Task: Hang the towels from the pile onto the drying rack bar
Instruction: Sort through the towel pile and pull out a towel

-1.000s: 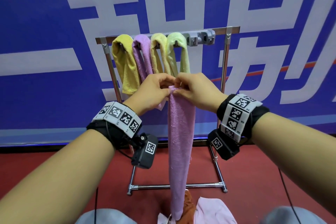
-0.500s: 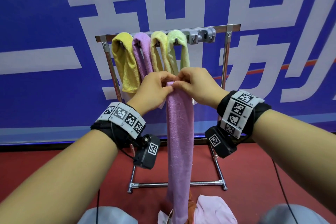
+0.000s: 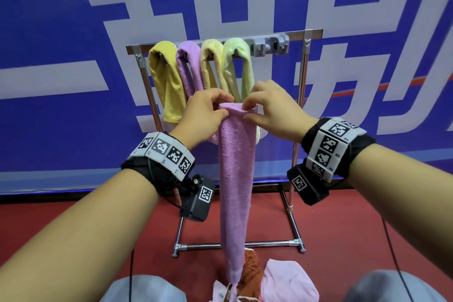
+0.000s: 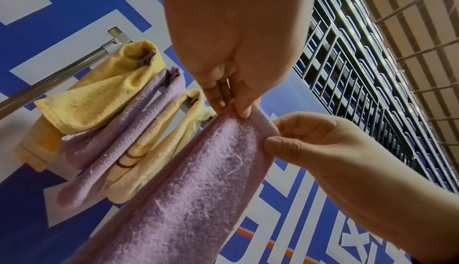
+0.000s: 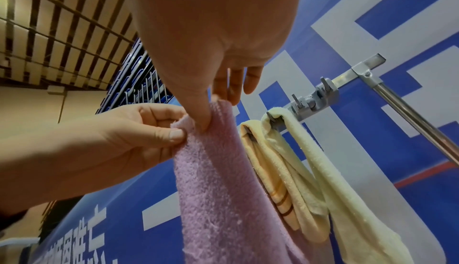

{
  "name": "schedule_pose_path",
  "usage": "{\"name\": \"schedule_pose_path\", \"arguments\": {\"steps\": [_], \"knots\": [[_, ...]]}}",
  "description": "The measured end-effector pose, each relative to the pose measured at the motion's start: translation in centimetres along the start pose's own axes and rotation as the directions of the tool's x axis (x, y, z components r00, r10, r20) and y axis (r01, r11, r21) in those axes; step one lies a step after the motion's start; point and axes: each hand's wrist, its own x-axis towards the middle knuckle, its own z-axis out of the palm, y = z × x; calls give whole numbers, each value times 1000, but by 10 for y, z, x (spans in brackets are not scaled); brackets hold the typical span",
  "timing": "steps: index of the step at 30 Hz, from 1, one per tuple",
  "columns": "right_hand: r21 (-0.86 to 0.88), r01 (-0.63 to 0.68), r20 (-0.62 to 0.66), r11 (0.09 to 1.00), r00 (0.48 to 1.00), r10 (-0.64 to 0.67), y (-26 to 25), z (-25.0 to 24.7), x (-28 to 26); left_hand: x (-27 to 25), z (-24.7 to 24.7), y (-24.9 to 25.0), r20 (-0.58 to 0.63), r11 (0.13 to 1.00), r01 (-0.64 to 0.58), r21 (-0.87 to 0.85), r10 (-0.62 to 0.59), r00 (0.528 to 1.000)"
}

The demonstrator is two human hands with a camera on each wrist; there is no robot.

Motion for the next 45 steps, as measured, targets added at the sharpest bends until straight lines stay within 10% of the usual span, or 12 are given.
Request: {"name": "schedule_pose_path", "arguments": {"steps": [21, 32, 45], "knots": [[354, -184, 8, 917, 981, 194, -16, -36, 33, 29, -29, 42, -62, 995, -47, 84, 52, 997], [329, -104, -274, 939, 941, 200, -10, -93, 95, 98, -61, 104, 30, 976, -104, 192, 100, 995], [661, -235, -41, 712, 937, 347, 19, -80, 123, 143, -63, 118, 370, 949, -145, 281, 33, 929]]}}
